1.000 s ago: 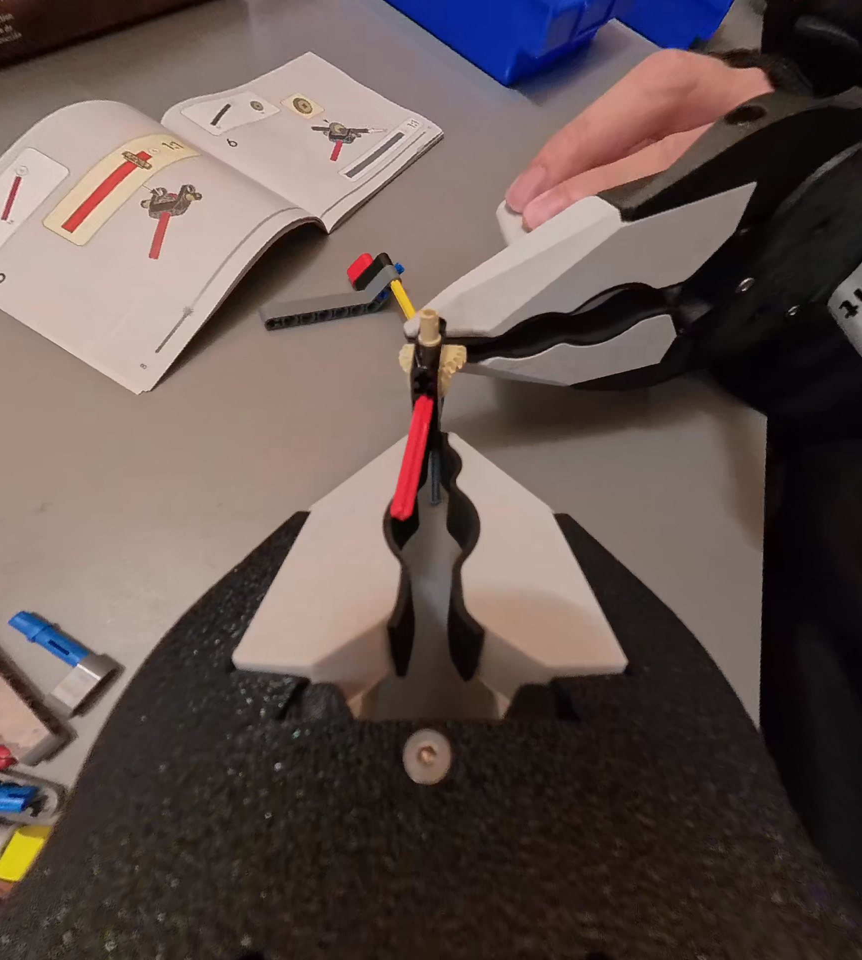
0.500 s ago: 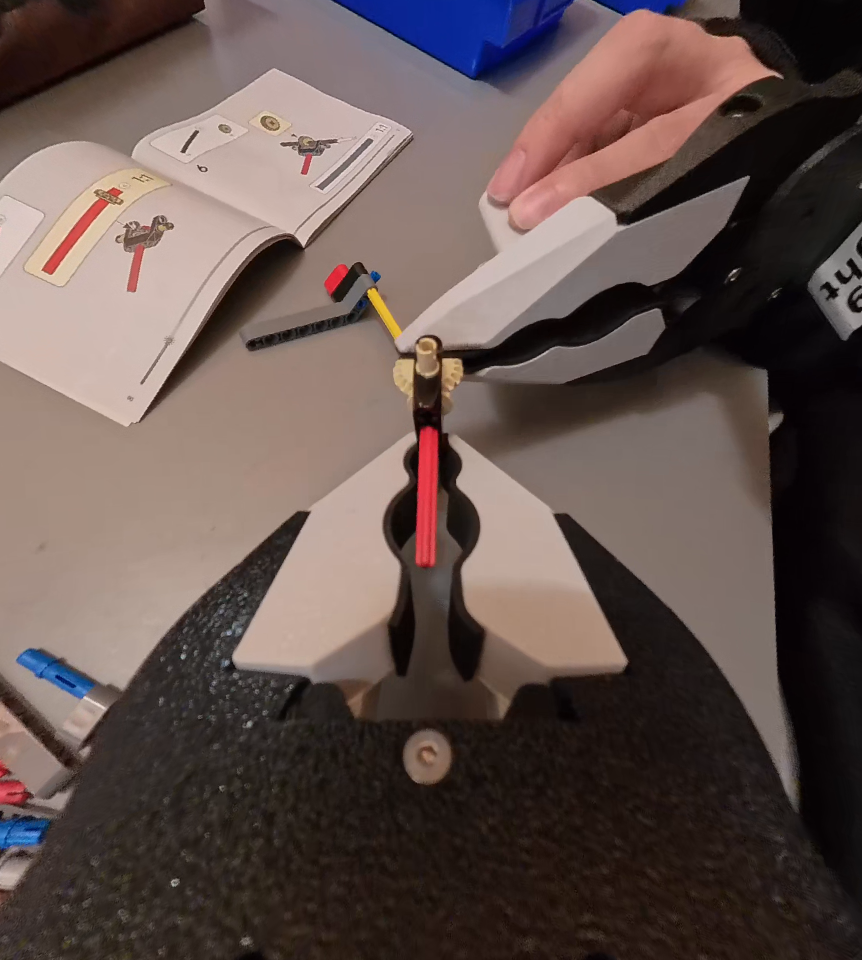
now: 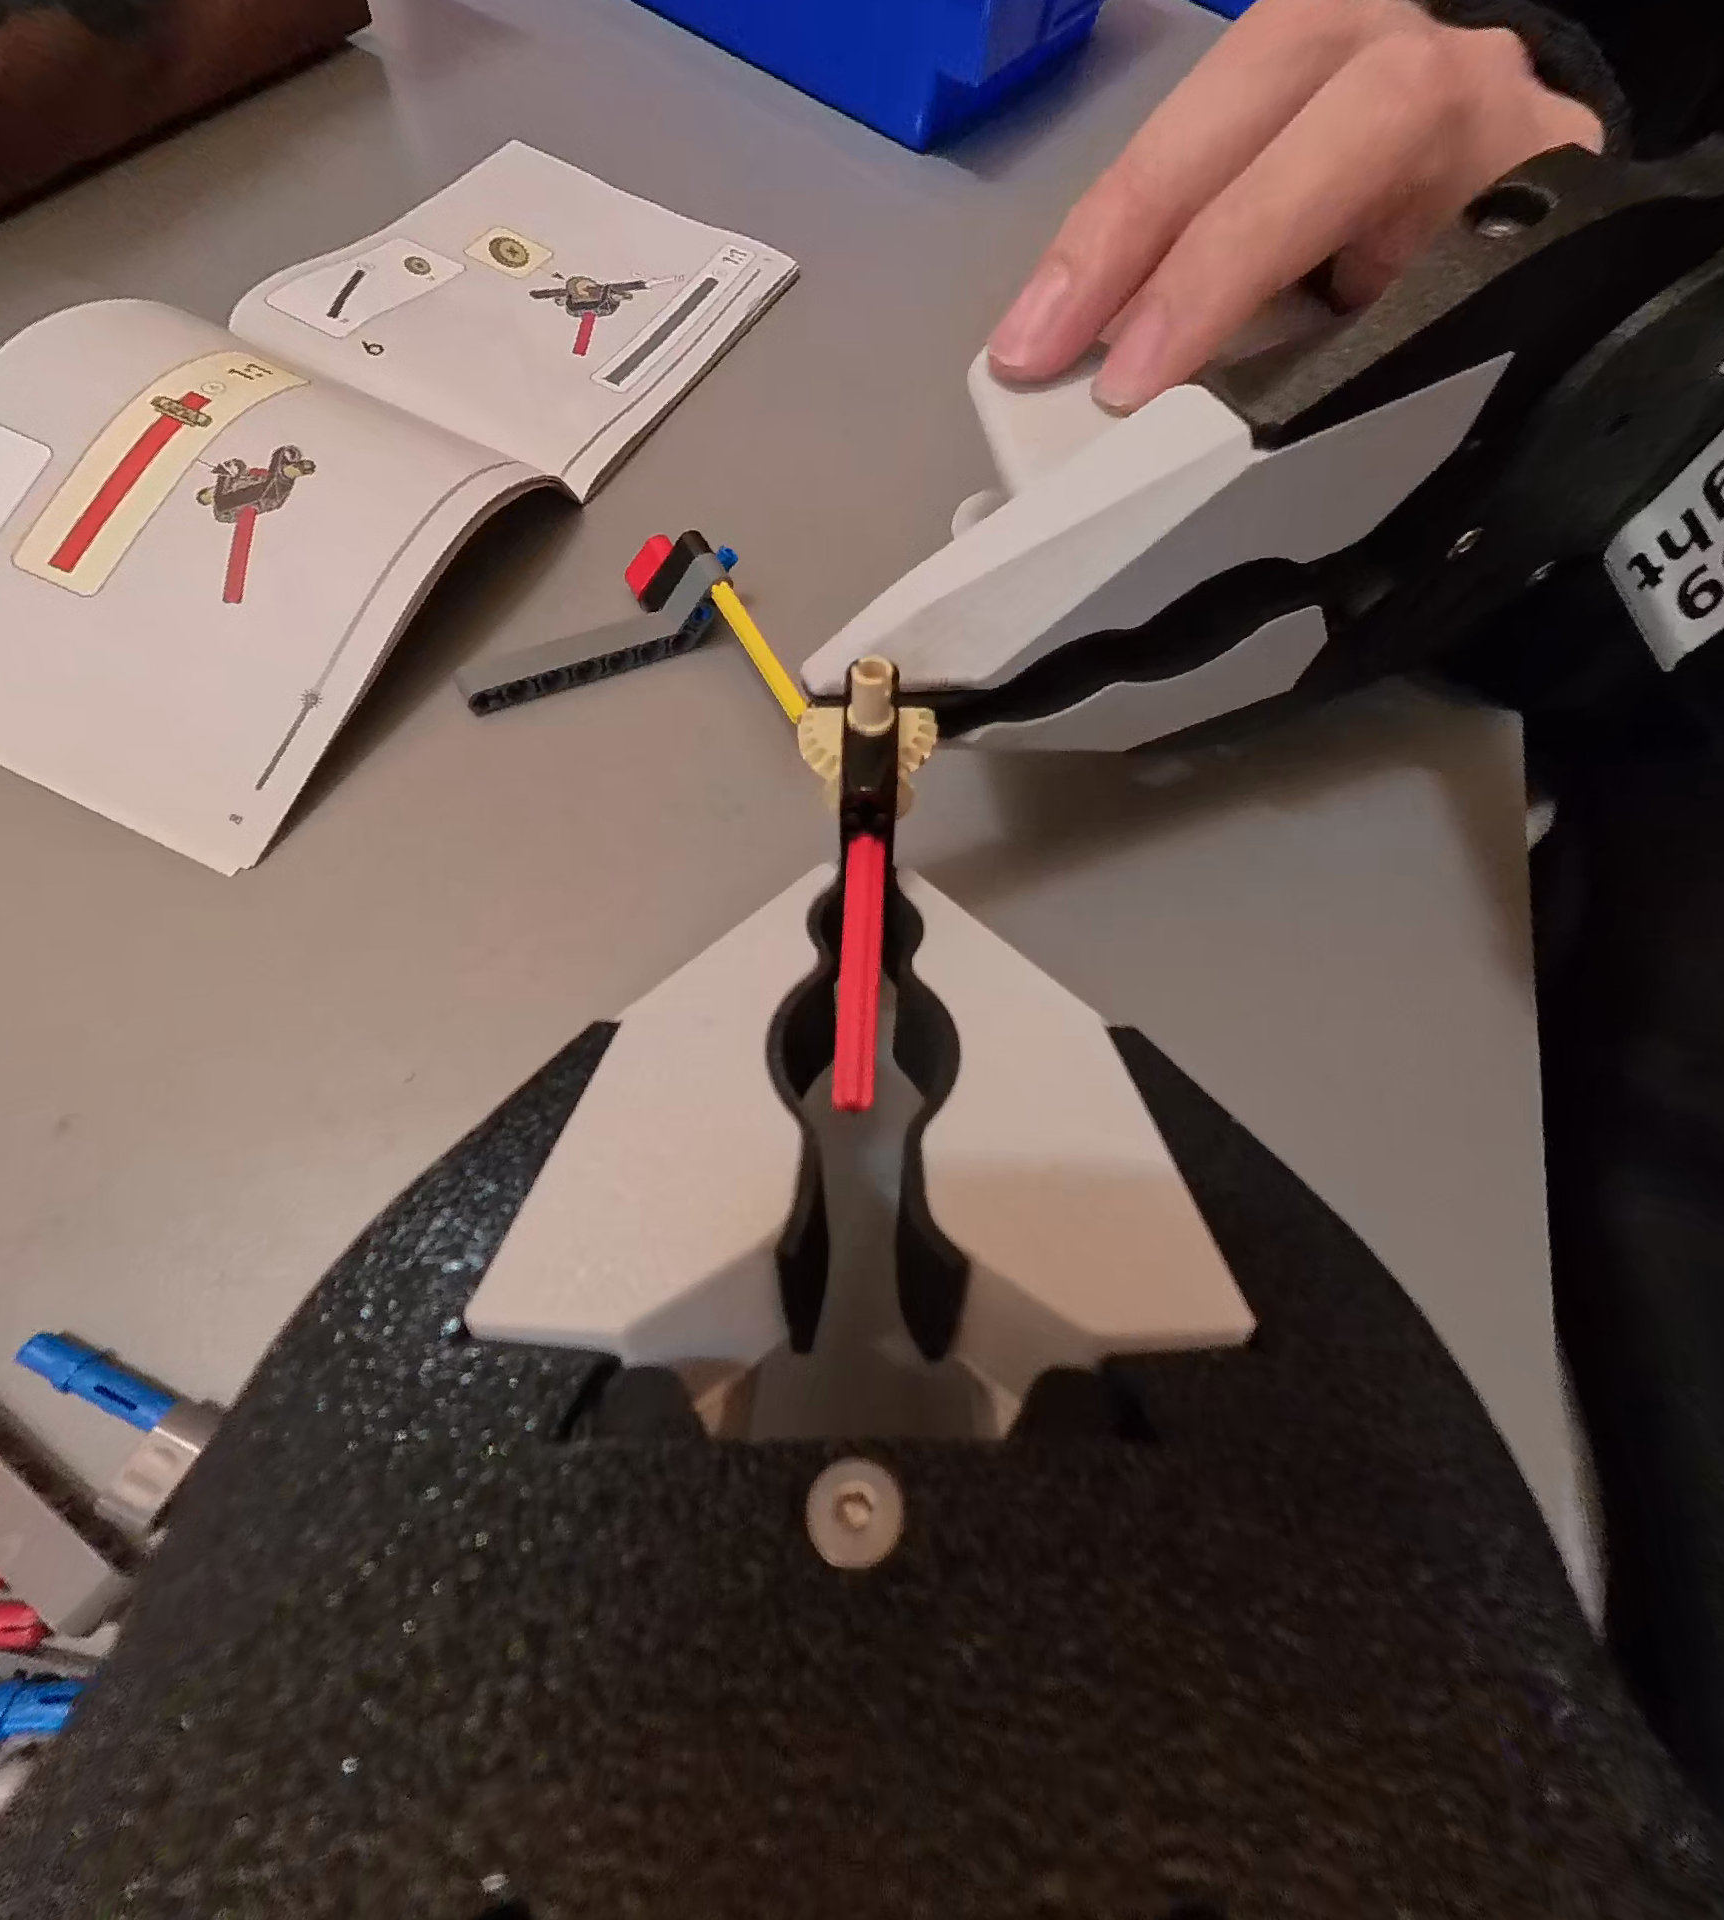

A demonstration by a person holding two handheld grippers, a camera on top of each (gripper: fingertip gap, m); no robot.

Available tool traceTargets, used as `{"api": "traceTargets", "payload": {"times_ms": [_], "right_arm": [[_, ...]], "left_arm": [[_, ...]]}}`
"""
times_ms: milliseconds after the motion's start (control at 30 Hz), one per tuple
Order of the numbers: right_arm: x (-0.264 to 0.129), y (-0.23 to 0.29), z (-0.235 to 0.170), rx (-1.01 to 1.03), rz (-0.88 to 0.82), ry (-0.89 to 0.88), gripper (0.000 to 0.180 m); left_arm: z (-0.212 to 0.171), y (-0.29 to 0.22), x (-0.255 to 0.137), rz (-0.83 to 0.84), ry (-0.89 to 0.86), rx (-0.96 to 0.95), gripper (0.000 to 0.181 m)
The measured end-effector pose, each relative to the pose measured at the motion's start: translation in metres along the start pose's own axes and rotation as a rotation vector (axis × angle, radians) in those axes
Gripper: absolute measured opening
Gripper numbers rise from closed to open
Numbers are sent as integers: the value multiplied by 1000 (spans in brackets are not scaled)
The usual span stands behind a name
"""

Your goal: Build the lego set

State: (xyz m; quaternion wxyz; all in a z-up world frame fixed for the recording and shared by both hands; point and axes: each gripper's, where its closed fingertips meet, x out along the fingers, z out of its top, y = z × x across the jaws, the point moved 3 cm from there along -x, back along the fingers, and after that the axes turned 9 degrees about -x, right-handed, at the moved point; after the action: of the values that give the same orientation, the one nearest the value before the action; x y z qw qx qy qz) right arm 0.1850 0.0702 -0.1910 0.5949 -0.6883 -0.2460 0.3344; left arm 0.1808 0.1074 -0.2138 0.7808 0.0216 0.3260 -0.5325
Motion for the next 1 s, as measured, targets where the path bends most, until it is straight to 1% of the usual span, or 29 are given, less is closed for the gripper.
{"api": "traceTargets", "payload": {"times_ms": [100, 233, 433, 533, 767, 933, 1000], "right_arm": [[-1, 0, 0, -30, 10, 18, 1], [-2, -1, 0, -108, 16, 50, 1], [-3, 0, -1, -110, 27, 51, 1], [-2, -2, 4, -113, 25, 45, 1], [-2, -2, 5, -171, -11, 62, 0], [-3, -2, 7, -181, -27, 59, 0], [-3, -2, 7, -182, -28, 60, 0]], "left_arm": [[0, 0, 0, 0, 0, 3, 2], [0, 1, 0, -13, -1, -40, 2], [1, 1, 1, -1, -4, -31, 2], [1, -1, 2, -3, -3, 4, 2], [1, -3, 2, 6, -7, 30, 2], [-1, -2, 1, 47, -6, 80, 11], [-1, -3, -1, 56, -11, 96, 18]]}}
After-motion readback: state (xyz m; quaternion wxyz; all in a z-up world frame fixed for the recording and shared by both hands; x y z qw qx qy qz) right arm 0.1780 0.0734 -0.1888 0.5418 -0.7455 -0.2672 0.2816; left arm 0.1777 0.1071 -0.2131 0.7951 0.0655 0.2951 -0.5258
